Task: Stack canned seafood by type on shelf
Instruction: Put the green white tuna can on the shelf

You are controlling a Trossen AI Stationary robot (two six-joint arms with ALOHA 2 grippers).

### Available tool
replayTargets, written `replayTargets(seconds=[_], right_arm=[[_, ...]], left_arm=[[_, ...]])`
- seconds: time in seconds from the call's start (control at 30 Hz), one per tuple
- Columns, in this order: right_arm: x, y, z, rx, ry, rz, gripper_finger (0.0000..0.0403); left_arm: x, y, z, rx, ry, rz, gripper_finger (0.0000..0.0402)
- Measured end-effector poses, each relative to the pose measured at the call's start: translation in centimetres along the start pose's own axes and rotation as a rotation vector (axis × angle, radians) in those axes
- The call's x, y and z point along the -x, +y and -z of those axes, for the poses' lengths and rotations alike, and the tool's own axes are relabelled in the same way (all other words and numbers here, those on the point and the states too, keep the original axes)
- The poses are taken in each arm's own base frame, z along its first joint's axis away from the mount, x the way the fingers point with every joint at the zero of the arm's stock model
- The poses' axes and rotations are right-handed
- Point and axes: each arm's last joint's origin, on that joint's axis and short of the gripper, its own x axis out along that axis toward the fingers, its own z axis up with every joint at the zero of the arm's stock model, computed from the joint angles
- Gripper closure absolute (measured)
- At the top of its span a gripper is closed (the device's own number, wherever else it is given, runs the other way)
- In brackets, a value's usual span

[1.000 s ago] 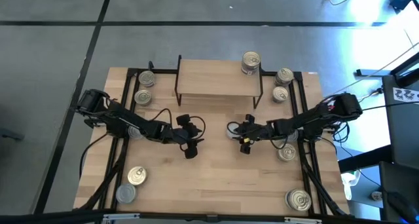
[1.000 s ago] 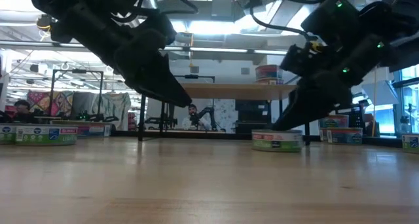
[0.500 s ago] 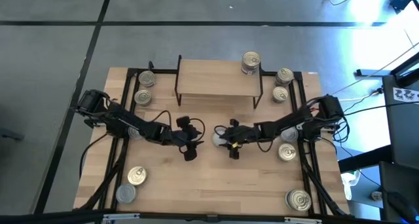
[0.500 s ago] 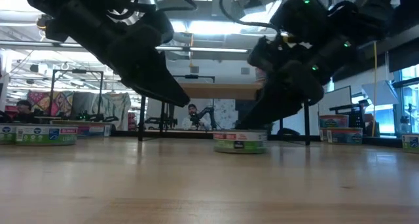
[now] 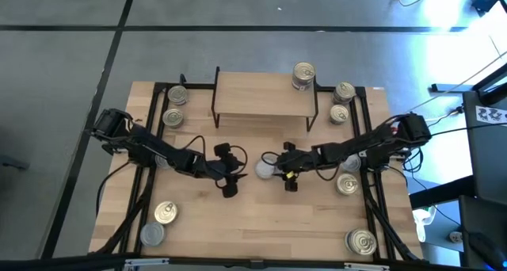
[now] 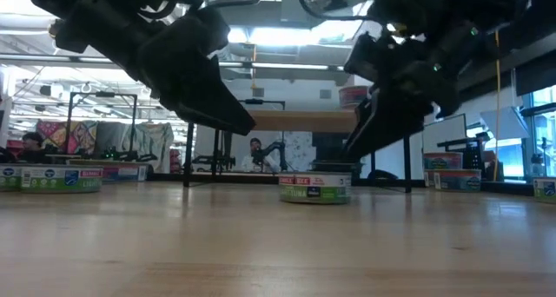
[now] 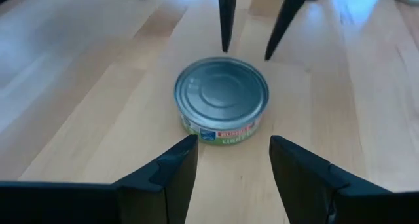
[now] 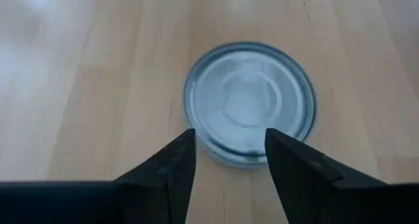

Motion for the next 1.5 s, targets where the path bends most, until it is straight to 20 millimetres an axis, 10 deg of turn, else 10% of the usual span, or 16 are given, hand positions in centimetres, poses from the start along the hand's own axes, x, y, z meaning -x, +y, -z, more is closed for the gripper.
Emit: replayTargets(seconds=[1.5], right_arm=[[-1.0,-0.8,6.8,-0.102,-0.229,0.041,0.0221]], left_arm=[[-0.3,0.7,-0.4,-0.027,-0.02,-0.02,0.0215]])
